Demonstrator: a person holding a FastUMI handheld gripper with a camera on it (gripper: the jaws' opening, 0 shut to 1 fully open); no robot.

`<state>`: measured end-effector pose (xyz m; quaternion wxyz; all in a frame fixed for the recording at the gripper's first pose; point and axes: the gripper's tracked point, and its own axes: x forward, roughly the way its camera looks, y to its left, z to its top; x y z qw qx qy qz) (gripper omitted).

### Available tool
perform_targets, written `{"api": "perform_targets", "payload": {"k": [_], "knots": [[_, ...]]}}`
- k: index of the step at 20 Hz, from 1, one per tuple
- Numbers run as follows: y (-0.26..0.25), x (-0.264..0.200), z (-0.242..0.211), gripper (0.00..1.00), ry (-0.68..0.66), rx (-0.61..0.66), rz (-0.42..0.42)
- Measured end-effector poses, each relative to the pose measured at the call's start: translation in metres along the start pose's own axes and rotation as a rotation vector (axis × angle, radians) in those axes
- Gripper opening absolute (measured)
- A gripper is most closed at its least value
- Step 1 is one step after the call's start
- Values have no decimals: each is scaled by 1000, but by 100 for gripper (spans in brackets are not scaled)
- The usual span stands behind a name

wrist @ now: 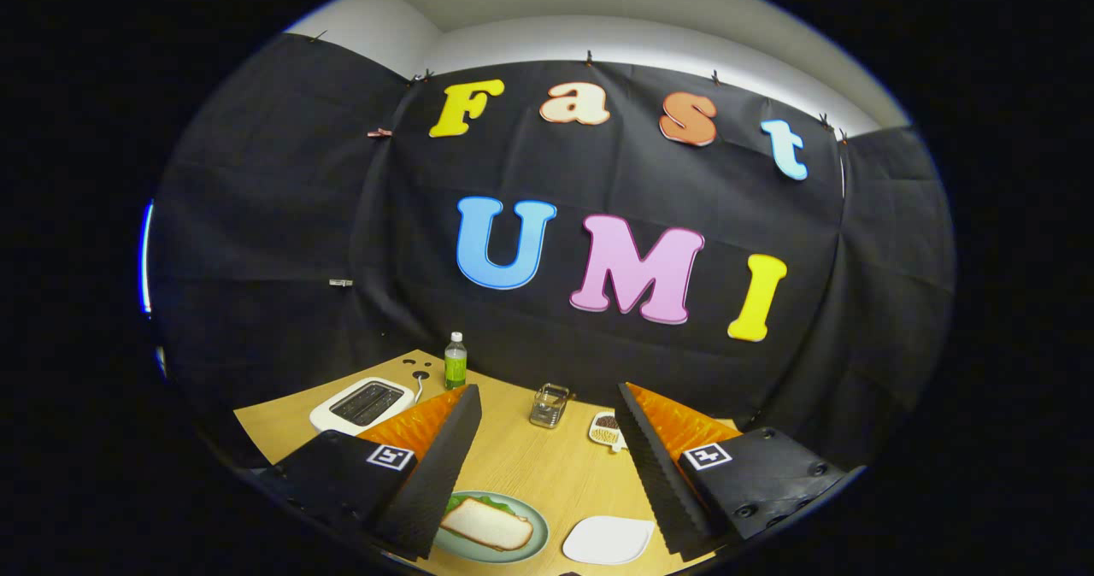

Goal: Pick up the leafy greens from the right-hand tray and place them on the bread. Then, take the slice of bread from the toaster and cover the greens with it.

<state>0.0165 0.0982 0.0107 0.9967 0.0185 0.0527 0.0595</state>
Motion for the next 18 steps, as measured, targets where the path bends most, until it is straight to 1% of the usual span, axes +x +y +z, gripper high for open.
{"api": "perform_targets", "payload": {"k": [3,7,10,18], "knots": [[4,-3,11,98,-29,-47,7],[8,-9,-2,98,-19,-107,-1],[14,-12,-12,98,-3,-122,3],[10,-8,-11,98,-3,-134,-16]]}}
